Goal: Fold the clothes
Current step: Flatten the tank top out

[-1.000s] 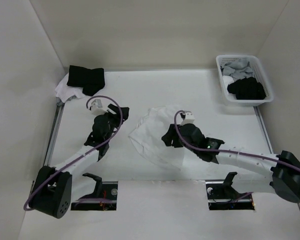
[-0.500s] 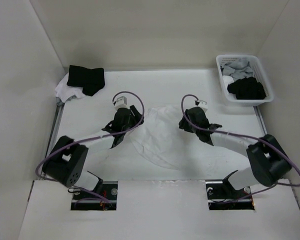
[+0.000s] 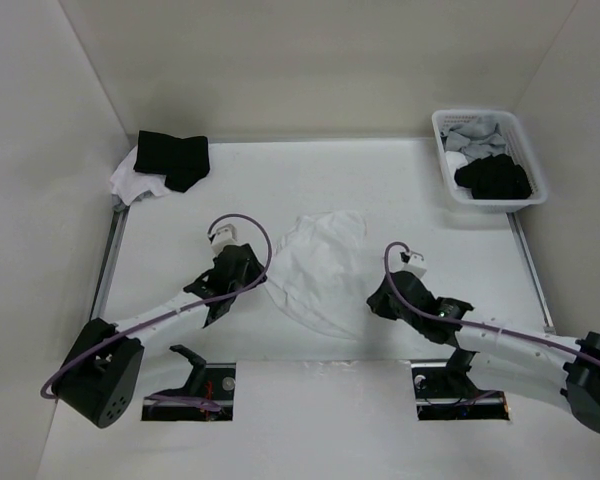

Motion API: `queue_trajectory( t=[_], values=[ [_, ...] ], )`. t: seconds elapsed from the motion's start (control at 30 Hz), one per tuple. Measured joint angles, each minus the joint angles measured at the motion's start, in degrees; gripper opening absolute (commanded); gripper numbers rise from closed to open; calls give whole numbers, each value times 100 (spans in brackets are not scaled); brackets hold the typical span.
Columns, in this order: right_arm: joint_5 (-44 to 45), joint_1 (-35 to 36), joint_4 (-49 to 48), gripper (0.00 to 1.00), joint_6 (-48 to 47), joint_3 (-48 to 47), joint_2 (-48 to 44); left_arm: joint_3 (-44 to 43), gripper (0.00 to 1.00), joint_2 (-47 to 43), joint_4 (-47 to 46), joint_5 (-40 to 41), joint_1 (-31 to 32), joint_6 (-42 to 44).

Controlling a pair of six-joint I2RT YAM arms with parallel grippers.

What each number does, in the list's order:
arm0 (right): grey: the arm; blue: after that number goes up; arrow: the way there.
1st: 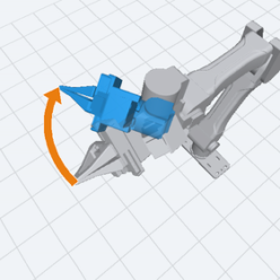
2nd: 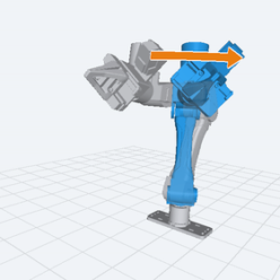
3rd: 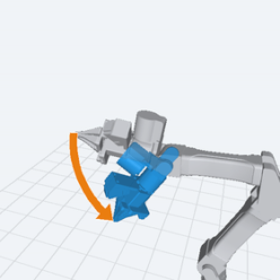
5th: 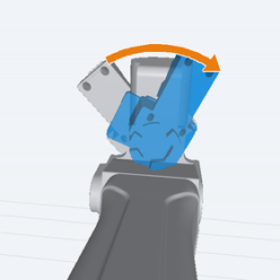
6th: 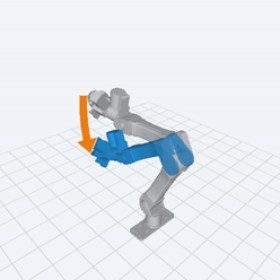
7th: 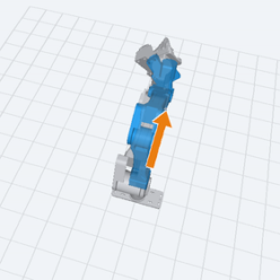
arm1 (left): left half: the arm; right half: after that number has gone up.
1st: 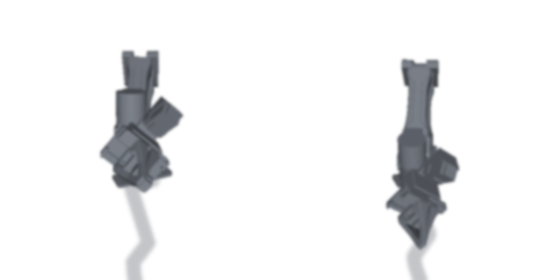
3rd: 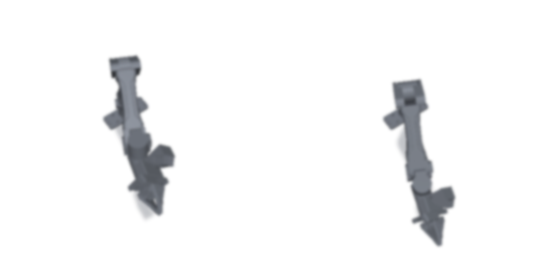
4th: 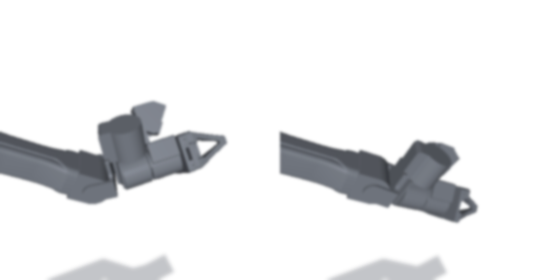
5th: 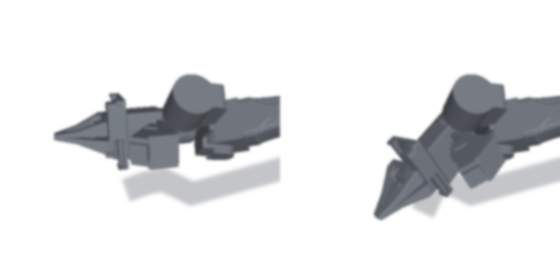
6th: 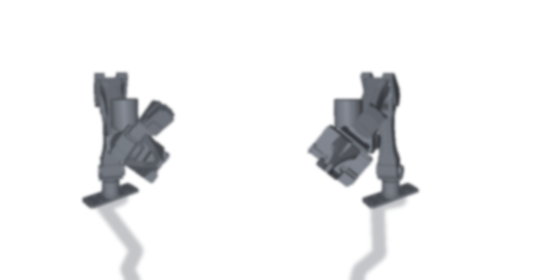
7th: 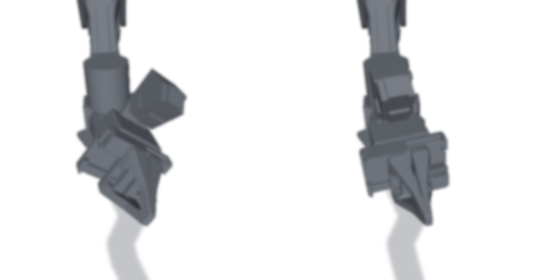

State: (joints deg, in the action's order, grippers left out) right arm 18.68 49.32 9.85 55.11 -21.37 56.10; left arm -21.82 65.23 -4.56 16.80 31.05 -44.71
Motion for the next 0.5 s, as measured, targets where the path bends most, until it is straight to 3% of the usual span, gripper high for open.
queue_trajectory(
  t=[0.17, 0.3, 0.5],
  values=[
    [55, 232, 319, 43, 337, 136, -496, 17, 45, 435, -227, -168, -153, 103],
    [57, 535, 525, 44, 612, 153, -522, 46, 43, 656, -603, -293, -251, 140],
    [52, 968, 911, 40, 1058, 153, -240, 46, 26, 920, -999, -466, -304, 205]
  ],
)
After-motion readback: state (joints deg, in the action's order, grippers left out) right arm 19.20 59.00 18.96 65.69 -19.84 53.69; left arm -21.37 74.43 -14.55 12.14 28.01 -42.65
